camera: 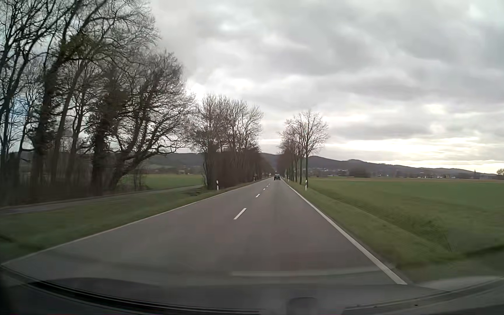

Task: Follow the waypoints while adhering to traffic rules and regulations

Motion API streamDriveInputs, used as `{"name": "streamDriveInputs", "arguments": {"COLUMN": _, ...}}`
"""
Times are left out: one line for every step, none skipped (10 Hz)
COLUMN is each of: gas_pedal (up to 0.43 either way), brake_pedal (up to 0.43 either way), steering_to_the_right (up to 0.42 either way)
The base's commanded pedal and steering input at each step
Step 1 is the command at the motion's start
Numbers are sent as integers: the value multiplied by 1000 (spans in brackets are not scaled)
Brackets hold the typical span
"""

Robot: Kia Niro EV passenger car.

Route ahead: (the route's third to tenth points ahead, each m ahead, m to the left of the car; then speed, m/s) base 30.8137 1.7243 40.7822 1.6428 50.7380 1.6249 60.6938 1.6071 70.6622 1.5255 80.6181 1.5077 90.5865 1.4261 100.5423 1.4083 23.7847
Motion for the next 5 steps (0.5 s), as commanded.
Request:
{"name": "streamDriveInputs", "arguments": {"gas_pedal": 598, "brake_pedal": 0, "steering_to_the_right": 5}}
{"name": "streamDriveInputs", "arguments": {"gas_pedal": 598, "brake_pedal": 0, "steering_to_the_right": 5}}
{"name": "streamDriveInputs", "arguments": {"gas_pedal": 598, "brake_pedal": 0, "steering_to_the_right": 5}}
{"name": "streamDriveInputs", "arguments": {"gas_pedal": 598, "brake_pedal": 0, "steering_to_the_right": 5}}
{"name": "streamDriveInputs", "arguments": {"gas_pedal": 598, "brake_pedal": 0, "steering_to_the_right": 5}}
